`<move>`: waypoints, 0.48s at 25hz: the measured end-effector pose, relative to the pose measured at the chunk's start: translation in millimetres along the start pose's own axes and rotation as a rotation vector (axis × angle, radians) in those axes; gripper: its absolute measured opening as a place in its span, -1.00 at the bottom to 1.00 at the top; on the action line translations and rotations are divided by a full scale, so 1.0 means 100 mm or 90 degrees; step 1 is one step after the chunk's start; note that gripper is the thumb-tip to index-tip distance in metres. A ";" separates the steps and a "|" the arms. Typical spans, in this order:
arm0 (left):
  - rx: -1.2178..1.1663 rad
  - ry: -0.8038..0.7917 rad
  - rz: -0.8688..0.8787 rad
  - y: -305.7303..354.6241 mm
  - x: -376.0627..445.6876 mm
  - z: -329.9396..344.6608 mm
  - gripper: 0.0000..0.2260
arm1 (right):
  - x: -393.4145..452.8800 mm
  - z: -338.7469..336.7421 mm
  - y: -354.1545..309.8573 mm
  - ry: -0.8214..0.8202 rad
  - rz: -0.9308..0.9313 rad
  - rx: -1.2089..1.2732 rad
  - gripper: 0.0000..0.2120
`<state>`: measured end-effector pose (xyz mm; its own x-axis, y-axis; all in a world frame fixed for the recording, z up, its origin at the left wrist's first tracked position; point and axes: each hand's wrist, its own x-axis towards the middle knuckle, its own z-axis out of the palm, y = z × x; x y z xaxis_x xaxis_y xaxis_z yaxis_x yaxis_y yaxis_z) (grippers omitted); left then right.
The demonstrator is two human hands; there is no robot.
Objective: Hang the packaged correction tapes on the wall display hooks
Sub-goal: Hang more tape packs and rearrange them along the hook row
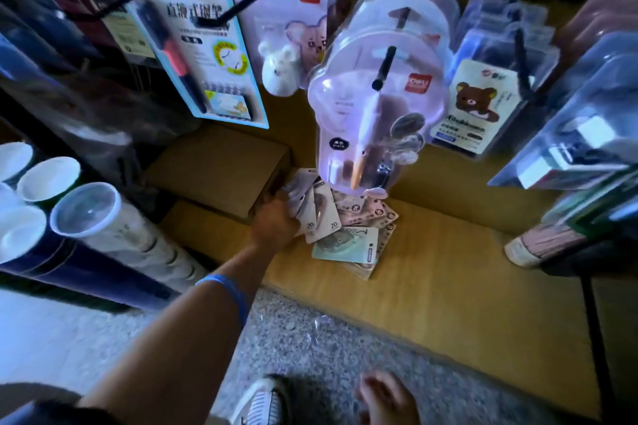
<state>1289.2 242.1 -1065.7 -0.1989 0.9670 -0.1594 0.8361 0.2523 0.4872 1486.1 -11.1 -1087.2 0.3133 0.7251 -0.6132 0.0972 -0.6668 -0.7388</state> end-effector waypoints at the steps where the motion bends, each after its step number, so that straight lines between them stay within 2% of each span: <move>1: 0.035 -0.054 -0.015 -0.05 0.12 0.06 -0.38 | 0.00 0.03 0.10 -0.003 -0.021 -0.018 -0.73; 3: 0.122 -0.160 0.011 -0.13 0.30 0.20 -0.20 | 0.03 0.02 0.21 -0.024 -0.028 -0.002 -0.67; 5: 0.164 -0.188 0.027 -0.16 0.38 0.33 -0.17 | 0.10 -0.06 0.20 -0.030 -0.024 0.004 -0.66; 9: 0.165 -0.077 0.021 -0.16 0.35 0.41 -0.29 | 0.14 -0.10 0.10 -0.036 -0.024 0.046 -0.81; 12: 0.078 -0.014 0.044 -0.23 0.29 0.39 -0.37 | 0.09 -0.05 -0.02 -0.020 -0.030 0.079 -0.86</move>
<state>1284.6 263.0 -1115.2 -0.1287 0.9805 -0.1485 0.9040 0.1775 0.3890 1492.9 -4.5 -1089.8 0.2813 0.7614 -0.5841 -0.0077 -0.6069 -0.7948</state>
